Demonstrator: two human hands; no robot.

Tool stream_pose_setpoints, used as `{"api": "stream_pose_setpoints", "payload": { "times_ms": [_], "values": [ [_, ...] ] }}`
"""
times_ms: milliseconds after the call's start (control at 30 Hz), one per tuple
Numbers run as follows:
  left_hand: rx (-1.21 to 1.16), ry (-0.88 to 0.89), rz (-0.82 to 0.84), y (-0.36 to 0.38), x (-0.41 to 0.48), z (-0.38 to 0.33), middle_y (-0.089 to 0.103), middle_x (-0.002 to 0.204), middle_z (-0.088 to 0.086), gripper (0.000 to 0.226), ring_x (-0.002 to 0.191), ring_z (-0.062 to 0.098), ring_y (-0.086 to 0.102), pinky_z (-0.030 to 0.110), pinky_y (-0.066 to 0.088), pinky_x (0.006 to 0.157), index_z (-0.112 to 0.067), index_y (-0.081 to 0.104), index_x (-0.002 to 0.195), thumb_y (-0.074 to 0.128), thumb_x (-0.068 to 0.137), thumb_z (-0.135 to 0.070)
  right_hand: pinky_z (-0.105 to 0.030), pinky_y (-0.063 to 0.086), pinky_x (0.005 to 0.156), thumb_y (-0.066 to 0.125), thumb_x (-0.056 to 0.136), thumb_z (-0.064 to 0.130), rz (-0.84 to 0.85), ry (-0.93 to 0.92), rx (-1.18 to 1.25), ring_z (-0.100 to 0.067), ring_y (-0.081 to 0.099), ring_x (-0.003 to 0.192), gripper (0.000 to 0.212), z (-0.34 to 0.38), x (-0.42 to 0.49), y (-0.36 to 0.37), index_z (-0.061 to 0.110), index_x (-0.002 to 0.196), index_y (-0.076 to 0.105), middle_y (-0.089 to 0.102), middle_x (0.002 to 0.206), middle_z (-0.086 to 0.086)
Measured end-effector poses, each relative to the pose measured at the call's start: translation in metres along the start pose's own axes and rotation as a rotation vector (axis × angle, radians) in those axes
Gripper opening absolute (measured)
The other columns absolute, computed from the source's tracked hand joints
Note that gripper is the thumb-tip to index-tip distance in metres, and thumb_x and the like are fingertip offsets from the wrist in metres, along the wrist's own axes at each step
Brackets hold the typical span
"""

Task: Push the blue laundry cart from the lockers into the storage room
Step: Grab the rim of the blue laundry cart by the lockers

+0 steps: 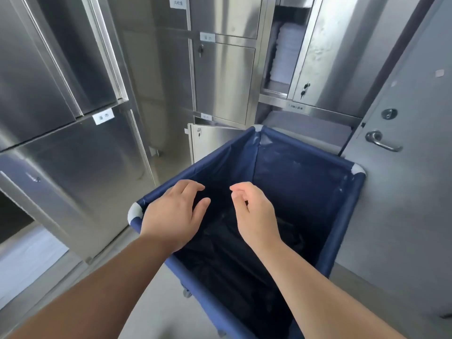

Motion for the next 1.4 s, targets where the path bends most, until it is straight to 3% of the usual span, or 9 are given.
{"api": "stream_pose_setpoints", "payload": {
  "times_ms": [167,300,567,733,1067,1400],
  "values": [
    [-0.065,0.21,0.063,0.01,0.052,0.042,0.05,0.132,-0.019,0.046,0.106,0.011,0.057,0.03,0.038,0.061,-0.035,0.05,0.125,0.026,0.095,-0.06,-0.027,0.051,0.086,0.05,0.098,0.033,-0.116,0.057,-0.055,-0.002,0.058,0.1,0.019,0.01,0.024,0.041,0.032,0.114,0.061,0.063,0.11,0.016],
    [-0.125,0.323,0.121,0.009,0.073,0.058,0.051,0.133,-0.018,0.045,0.113,0.01,0.054,0.034,0.047,0.072,-0.033,0.051,0.127,0.029,0.096,-0.057,-0.033,0.052,0.09,0.051,0.098,0.032,-0.199,0.144,-0.068,-0.003,0.058,0.101,0.02,0.025,0.022,0.062,0.031,0.115,0.062,0.063,0.111,0.016],
    [-0.227,0.487,0.172,0.015,0.068,0.07,0.054,0.131,-0.017,0.043,0.113,0.01,0.054,0.032,0.047,0.072,-0.031,0.052,0.127,0.031,0.097,-0.054,-0.026,0.05,0.087,0.048,0.099,0.034,-0.308,0.281,-0.192,0.0,0.056,0.101,0.023,0.039,-0.008,0.076,0.031,0.118,0.061,0.061,0.11,0.017],
    [-0.277,0.579,0.203,0.015,0.041,0.079,0.054,0.128,-0.018,0.042,0.108,0.007,0.055,0.032,0.051,0.068,-0.032,0.051,0.126,0.027,0.097,-0.052,-0.031,0.051,0.087,0.048,0.099,0.035,-0.336,0.362,-0.277,-0.003,0.056,0.101,0.025,0.041,-0.041,0.088,0.03,0.121,0.059,0.06,0.113,0.015],
    [-0.24,0.681,0.267,0.024,-0.009,0.136,0.055,0.129,-0.013,0.042,0.105,0.012,0.057,0.031,0.048,0.062,-0.03,0.051,0.129,0.033,0.097,-0.05,-0.033,0.049,0.083,0.044,0.101,0.033,-0.346,0.442,-0.405,-0.01,0.054,0.108,0.032,0.056,-0.101,0.146,0.029,0.13,0.055,0.06,0.118,0.007],
    [-0.132,0.698,0.403,0.069,-0.025,0.176,0.056,0.13,-0.005,0.045,0.11,0.021,0.055,0.039,0.052,0.074,-0.024,0.051,0.134,0.041,0.097,-0.046,-0.036,0.05,0.077,0.049,0.1,0.035,-0.298,0.536,-0.538,-0.017,0.054,0.104,0.036,0.049,-0.119,0.189,0.029,0.136,0.05,0.059,0.114,0.003]
  ]
}}
Point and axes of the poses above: each hand's wrist, its own x-axis towards the middle knuckle, its own y-axis out of the palm, z = x × y, the point moved 6 cm from there along x, towards the middle knuckle
